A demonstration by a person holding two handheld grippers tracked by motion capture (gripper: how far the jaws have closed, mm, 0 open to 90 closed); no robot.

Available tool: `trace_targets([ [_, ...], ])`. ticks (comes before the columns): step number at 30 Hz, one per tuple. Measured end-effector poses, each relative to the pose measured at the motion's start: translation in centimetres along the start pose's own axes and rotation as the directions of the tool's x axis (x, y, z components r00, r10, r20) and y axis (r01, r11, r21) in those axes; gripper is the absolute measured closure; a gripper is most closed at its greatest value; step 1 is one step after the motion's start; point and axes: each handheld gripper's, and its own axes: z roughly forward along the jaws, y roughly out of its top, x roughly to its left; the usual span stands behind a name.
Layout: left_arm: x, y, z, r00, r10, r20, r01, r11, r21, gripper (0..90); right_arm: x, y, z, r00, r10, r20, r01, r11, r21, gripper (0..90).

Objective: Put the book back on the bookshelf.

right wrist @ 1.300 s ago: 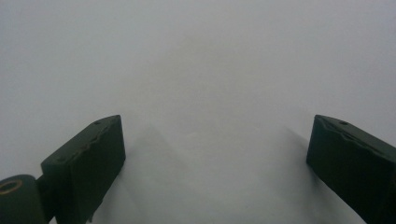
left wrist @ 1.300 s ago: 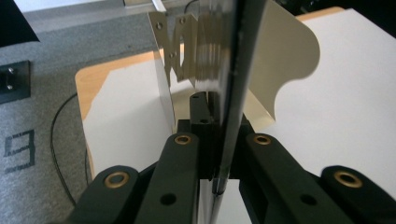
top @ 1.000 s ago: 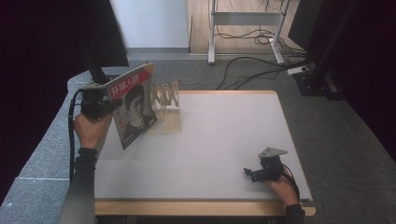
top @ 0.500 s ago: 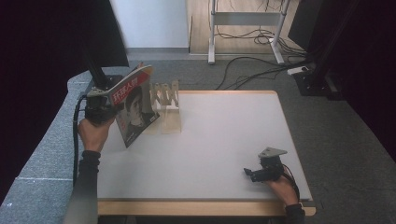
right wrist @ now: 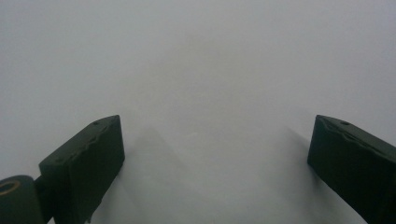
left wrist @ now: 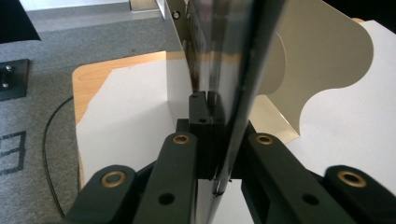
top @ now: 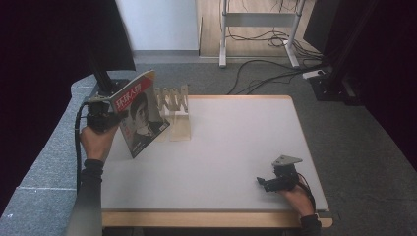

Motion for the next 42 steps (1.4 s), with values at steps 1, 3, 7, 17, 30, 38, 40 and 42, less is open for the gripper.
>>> trace_targets([
  [1, 0.0, 0.0, 0.0, 1.0000, -0.005, 0.000, 0.005, 0.9999, -0.011, 86.4, 0.0, 0.0, 0.0, 1.0000, 0.000, 0.000, 0.000, 1.000, 0.000, 3.0],
  [3, 0.0, -0.1, -0.1, 1.0000, -0.009, -0.002, 0.009, 0.9993, -0.036, 86.9, 0.0, 0.0, 0.0, 1.0000, -0.001, 0.000, 0.001, 1.000, 0.000, 3.0],
  [7, -0.1, -0.1, -0.1, 0.9997, -0.021, -0.015, 0.020, 0.9966, -0.080, 87.3, 0.0, 0.0, 0.0, 1.0000, 0.000, 0.000, 0.000, 1.000, 0.000, 3.0],
  [17, -0.2, -0.5, 0.4, 0.9997, -0.022, -0.012, 0.020, 0.9888, -0.148, 86.9, 0.0, 0.0, 0.0, 1.0000, 0.000, -0.002, 0.000, 1.000, 0.000, 3.0],
  [30, -0.3, -1.0, 0.8, 0.9991, 0.038, 0.016, -0.037, 0.9985, -0.039, 57.9, 0.0, 0.0, 0.0, 1.0000, -0.001, -0.002, 0.001, 1.000, 0.001, 2.9],
  [38, -0.6, -1.3, 0.3, 0.9988, 0.046, 0.017, -0.046, 0.9984, -0.034, 24.6, 0.0, 0.0, 0.0, 1.0000, -0.005, 0.001, 0.005, 1.000, 0.001, 2.9],
  [40, -0.6, -1.5, -0.1, 0.9987, 0.040, 0.033, -0.038, 0.9985, -0.039, 18.1, 0.0, 0.0, 0.0, 1.0000, -0.005, 0.000, 0.005, 1.000, 0.001, 2.9],
  [42, -0.7, -1.8, -0.4, 0.9988, 0.032, 0.037, -0.031, 0.9987, -0.040, 13.3, 0.0, 0.1, 0.0, 1.0000, -0.006, 0.000, 0.006, 1.000, 0.002, 2.9],
])
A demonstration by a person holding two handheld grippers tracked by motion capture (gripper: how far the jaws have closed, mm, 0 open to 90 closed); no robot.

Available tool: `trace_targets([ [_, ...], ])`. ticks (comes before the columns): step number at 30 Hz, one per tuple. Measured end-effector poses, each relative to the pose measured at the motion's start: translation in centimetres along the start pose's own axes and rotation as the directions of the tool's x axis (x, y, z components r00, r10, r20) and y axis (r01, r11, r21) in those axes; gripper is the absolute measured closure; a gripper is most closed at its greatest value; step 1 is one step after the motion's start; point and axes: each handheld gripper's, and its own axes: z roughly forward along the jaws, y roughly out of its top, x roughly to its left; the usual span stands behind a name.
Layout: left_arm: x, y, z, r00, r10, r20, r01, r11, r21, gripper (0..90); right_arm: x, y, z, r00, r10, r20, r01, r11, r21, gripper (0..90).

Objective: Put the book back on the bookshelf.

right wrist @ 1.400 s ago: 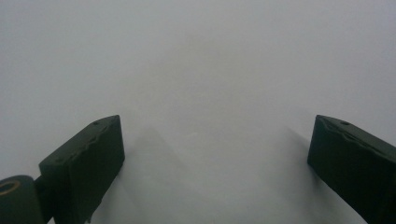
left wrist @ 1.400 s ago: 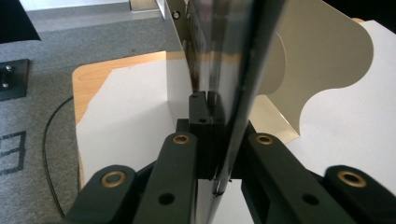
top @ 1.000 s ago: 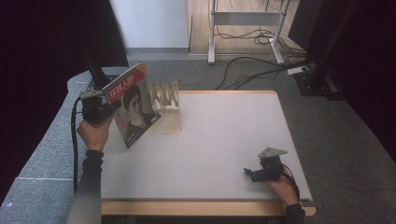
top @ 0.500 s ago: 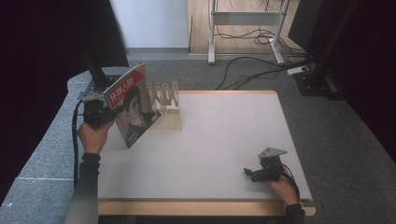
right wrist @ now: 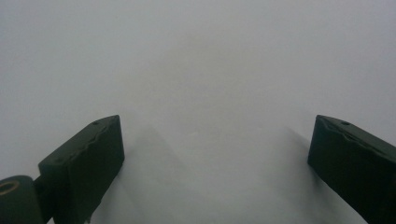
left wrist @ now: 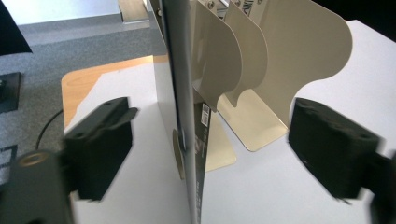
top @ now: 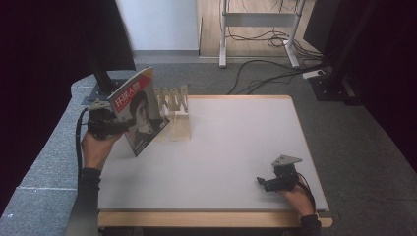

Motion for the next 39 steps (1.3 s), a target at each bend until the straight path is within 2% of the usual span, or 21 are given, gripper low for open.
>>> trace_targets([
  [6, -0.6, -0.8, -1.0, 0.9996, 0.027, 0.005, -0.027, 0.9994, 0.021, 3.5, 0.0, 0.0, 0.0, 1.0000, 0.001, 0.001, -0.001, 1.000, 0.001, 2.8],
  [10, -1.0, -1.4, -1.6, 0.9990, 0.043, 0.014, -0.043, 0.9985, 0.033, 0.0, 0.0, 0.0, 0.0, 1.0000, 0.001, 0.002, -0.001, 1.000, 0.001, 2.8],
  [17, -2.1, -2.3, -3.4, 0.9977, 0.061, 0.030, -0.062, 0.9978, 0.023, 0.0, 0.0, 0.0, 0.0, 1.0000, 0.000, 0.002, 0.000, 1.000, 0.001, 2.8],
  [23, -2.7, -3.2, -4.6, 0.9962, 0.063, 0.061, -0.064, 0.9979, 0.014, 0.0, 0.0, 0.0, 0.0, 1.0000, 0.000, 0.001, 0.000, 1.000, 0.001, 2.8],
  [28, -3.7, -4.0, -5.4, 0.9933, 0.081, 0.083, -0.082, 0.9967, 0.005, 0.0, 0.0, 0.0, 0.0, 1.0000, 0.000, 0.001, 0.000, 1.000, 0.001, 2.8],
  [34, -5.0, -4.4, -5.6, 0.9889, 0.108, 0.103, -0.109, 0.9941, 0.004, 0.0, 0.0, 0.0, 0.0, 1.0000, 0.000, 0.001, 0.000, 1.000, 0.001, 2.8],
  [39, -6.2, -4.5, -4.8, 0.9841, 0.126, 0.125, -0.128, 0.9918, 0.005, 0.0, 0.1, 0.0, 0.0, 1.0000, 0.002, 0.002, -0.002, 1.000, 0.001, 2.8],
])
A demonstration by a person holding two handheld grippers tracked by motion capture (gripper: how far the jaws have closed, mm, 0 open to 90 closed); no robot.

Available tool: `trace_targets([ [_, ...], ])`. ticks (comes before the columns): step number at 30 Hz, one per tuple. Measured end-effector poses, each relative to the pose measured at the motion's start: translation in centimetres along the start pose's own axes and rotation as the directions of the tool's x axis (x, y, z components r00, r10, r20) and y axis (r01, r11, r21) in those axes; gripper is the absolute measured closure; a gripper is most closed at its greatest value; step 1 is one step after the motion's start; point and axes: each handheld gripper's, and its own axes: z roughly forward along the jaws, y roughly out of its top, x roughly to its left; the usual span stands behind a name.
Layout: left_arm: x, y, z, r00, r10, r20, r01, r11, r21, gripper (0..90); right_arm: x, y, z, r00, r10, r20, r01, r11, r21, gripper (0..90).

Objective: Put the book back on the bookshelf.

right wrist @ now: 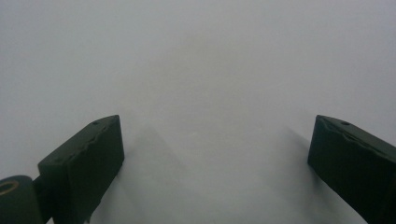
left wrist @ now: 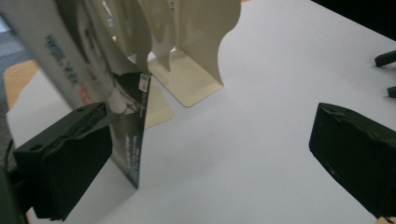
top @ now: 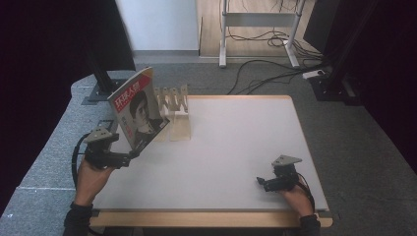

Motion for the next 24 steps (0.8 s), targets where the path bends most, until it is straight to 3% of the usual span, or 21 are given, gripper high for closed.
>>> trace_targets([
  [10, -2.5, 0.9, 2.9, 0.9963, 0.038, 0.076, -0.039, 0.9992, 0.007, 0.0, 0.0, 0.0, 0.0, 1.0000, 0.000, 0.000, 0.000, 1.000, 0.000, 2.8],
  [17, -4.4, 1.3, 4.9, 0.9895, 0.071, 0.126, -0.074, 0.9972, 0.014, 0.0, 0.0, 0.0, 0.0, 1.0000, 0.000, 0.000, 0.000, 1.000, -0.001, 2.9],
  [24, -5.7, 0.7, 7.0, 0.9830, 0.096, 0.157, -0.102, 0.9941, 0.036, 0.0, 0.0, 0.0, 0.0, 1.0000, -0.001, 0.000, 0.001, 1.000, -0.001, 2.9],
])
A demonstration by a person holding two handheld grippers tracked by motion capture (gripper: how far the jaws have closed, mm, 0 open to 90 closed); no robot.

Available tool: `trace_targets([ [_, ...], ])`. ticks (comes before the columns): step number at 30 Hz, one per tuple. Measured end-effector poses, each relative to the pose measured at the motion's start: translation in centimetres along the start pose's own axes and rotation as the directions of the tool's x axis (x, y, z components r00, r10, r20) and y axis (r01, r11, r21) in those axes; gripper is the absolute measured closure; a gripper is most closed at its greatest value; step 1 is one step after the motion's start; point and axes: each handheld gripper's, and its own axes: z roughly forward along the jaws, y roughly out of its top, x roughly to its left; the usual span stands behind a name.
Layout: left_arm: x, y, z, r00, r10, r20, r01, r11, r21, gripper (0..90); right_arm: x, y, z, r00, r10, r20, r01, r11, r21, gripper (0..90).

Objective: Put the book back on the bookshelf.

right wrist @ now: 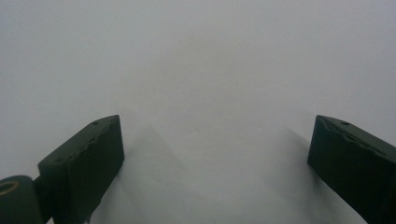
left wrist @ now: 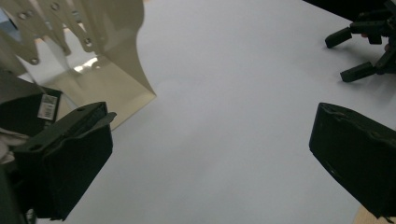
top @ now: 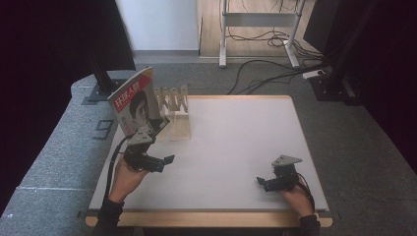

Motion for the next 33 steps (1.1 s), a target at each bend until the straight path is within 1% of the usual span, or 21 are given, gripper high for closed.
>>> trace_targets([
  [6, -0.4, -1.2, 2.0, 0.9998, -0.002, 0.018, 0.001, 0.9995, 0.031, 0.0, 0.0, 0.0, 0.0, 1.0000, 0.001, 0.000, -0.001, 1.000, 0.000, 2.8],
  [7, -0.4, -1.4, 2.4, 0.9998, 0.004, 0.017, -0.005, 0.9993, 0.038, 0.0, 0.0, 0.0, 0.0, 1.0000, 0.000, 0.000, 0.000, 1.000, 0.000, 2.9],
  [10, -0.5, -2.2, 3.2, 0.9999, 0.005, 0.009, -0.006, 0.9984, 0.057, 0.0, 0.0, 0.0, 0.0, 1.0000, 0.001, 0.000, -0.001, 1.000, 0.000, 2.8],
  [12, -0.6, -2.6, 3.6, 0.9999, 0.003, 0.015, -0.004, 0.9980, 0.063, 0.0, 0.0, 0.0, 0.0, 1.0000, 0.002, 0.001, -0.002, 1.000, 0.000, 2.9],
  [15, -0.7, -3.2, 4.2, 0.9998, 0.012, 0.017, -0.013, 0.9976, 0.068, 0.0, 0.0, 0.0, 0.0, 1.0000, 0.004, 0.001, -0.004, 1.000, 0.001, 2.8],
  [19, -0.9, -4.1, 5.1, 0.9993, 0.005, 0.036, -0.008, 0.9969, 0.079, 0.0, 0.0, 0.0, 0.0, 1.0000, 0.007, 0.004, -0.007, 1.000, 0.001, 2.8],
  [22, -1.1, -4.9, 5.8, 0.9996, 0.009, 0.028, -0.012, 0.9950, 0.100, 0.0, 0.0, 0.0, 0.0, 1.0000, 0.008, 0.005, -0.008, 1.000, 0.002, 2.7],
  [24, -1.1, -5.4, 6.2, 0.9994, 0.010, 0.032, -0.013, 0.9944, 0.105, 0.0, 0.1, 0.0, 0.0, 1.0000, 0.008, 0.005, -0.008, 1.000, 0.002, 2.7],
  [26, -1.1, -6.0, 6.5, 0.9993, 0.002, 0.038, -0.006, 0.9943, 0.107, 0.0, 0.1, 0.0, 0.0, 1.0000, 0.008, 0.006, -0.008, 1.000, 0.002, 2.7],
  [27, -1.1, -6.3, 6.6, 0.9991, -0.004, 0.043, -0.001, 0.9936, 0.113, 0.0, 0.0, 0.0, 0.0, 1.0000, 0.007, 0.006, -0.007, 1.000, 0.001, 2.7],
  [29, -1.1, -7.0, 6.9, 0.9994, 0.000, 0.033, -0.004, 0.9920, 0.126, 0.0, 0.1, 0.0, 0.0, 0.9999, 0.008, 0.006, -0.008, 1.000, 0.002, 2.7],
  [33, -1.2, -8.1, 7.7, 0.9996, 0.007, 0.028, -0.012, 0.9856, 0.169, 0.0, 0.1, 0.0, 0.0, 1.0000, 0.007, 0.007, -0.008, 1.000, 0.002, 2.7],
])
